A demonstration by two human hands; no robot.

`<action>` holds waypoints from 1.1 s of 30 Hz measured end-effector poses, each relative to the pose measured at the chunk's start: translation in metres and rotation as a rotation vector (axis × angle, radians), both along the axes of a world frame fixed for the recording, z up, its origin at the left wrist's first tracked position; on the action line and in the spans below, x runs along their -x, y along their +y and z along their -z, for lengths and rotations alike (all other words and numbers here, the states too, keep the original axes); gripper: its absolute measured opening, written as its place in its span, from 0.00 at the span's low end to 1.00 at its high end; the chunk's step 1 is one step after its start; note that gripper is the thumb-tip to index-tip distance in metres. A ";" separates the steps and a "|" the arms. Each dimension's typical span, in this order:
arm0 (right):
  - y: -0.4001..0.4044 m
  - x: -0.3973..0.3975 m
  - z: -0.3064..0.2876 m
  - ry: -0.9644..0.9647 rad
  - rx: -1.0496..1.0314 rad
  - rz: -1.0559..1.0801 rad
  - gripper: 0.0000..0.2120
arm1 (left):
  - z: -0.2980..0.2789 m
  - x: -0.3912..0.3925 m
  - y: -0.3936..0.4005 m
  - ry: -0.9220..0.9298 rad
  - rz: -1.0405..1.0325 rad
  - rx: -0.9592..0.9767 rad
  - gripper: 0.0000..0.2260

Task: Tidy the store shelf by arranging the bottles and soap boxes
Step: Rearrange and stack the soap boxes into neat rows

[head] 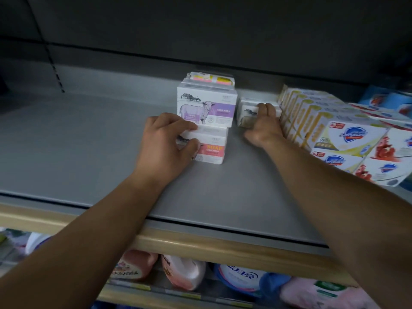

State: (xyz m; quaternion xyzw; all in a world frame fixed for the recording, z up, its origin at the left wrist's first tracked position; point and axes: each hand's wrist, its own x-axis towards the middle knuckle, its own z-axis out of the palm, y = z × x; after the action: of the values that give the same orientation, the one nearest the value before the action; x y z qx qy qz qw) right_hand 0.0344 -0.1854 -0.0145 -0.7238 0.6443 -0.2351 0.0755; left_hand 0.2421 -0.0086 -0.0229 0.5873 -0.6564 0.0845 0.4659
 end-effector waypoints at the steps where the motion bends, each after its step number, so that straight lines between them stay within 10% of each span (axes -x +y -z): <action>1: -0.002 0.000 0.000 0.002 -0.004 -0.001 0.46 | 0.000 0.000 0.000 0.001 -0.001 0.000 0.12; 16: 0.125 0.006 -0.007 -0.211 0.251 -0.305 0.21 | -0.004 -0.003 0.004 0.370 -0.053 -0.172 0.20; 26: 0.166 0.010 0.012 -0.216 0.239 -0.616 0.42 | -0.009 0.000 0.022 0.421 0.149 -0.249 0.12; 33: 0.163 0.012 0.009 -0.247 0.295 -0.620 0.36 | -0.005 -0.004 0.020 0.546 0.256 -0.329 0.10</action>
State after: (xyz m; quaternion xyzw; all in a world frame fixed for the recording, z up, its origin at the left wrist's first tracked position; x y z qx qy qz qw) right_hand 0.0227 -0.0220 -0.0235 -0.8541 0.3392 -0.3770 0.1149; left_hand 0.2464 0.0113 -0.0175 0.5685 -0.5807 -0.2422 0.5301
